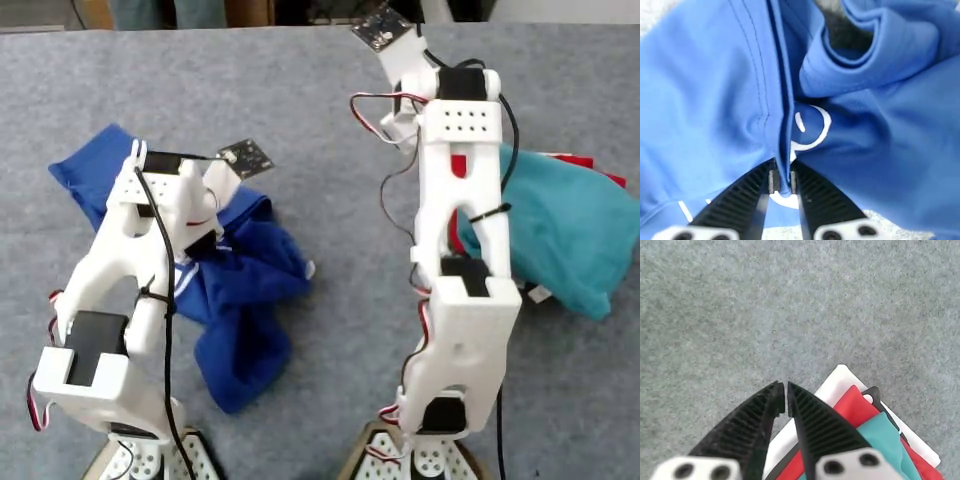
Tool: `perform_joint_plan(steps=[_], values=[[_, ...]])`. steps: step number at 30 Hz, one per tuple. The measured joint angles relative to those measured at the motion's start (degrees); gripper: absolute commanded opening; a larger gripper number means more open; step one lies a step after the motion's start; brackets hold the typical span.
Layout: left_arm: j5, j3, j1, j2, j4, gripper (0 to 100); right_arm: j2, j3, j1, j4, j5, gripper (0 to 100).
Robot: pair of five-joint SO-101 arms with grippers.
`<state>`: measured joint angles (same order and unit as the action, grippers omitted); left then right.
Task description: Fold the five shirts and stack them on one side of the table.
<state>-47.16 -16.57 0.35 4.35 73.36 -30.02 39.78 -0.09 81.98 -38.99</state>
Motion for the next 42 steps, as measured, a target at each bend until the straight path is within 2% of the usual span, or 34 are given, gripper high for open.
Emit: perform_joint_plan(steps=[6,9,11,14,18,20,24,31,35,42], values=[[0.0,1.1,-0.2,0.0,0.4,3,0.0,0.0,0.0,2.5,-1.3,1.8],[0.0,1.9,-1.3,0.0,0.4,3,0.0,0.3,-1.8,10.7,-8.6,3.1],[0.0,3.0,-2.3,0.0,0.4,3,-0.1,3.7,-4.8,16.0,-9.6,8.0],[0.0,4.4,-3.7,0.0,0.4,3,0.4,6.0,-9.1,18.2,-3.3,10.9],[0.0,4.9,-4.3,0.0,0.4,3,0.4,2.3,-15.6,18.3,7.8,1.3],[0.0,4.9,-4.7,0.0,0.4,3,0.3,-1.9,-20.0,18.2,11.3,1.5],[0.0,5.0,-6.7,0.0,0.4,3,0.3,-10.7,-26.1,12.7,16.3,1.4],[0.0,4.8,-9.6,0.6,0.5,3,0.8,-26.4,-27.1,-2.4,18.7,1.4],[0.0,4.7,-9.8,1.2,0.5,3,2.3,-34.5,-26.9,-8.0,16.5,1.4],[-0.1,9.3,-13.9,0.7,0.7,3,1.6,-43.0,-23.1,-8.5,8.8,1.4]])
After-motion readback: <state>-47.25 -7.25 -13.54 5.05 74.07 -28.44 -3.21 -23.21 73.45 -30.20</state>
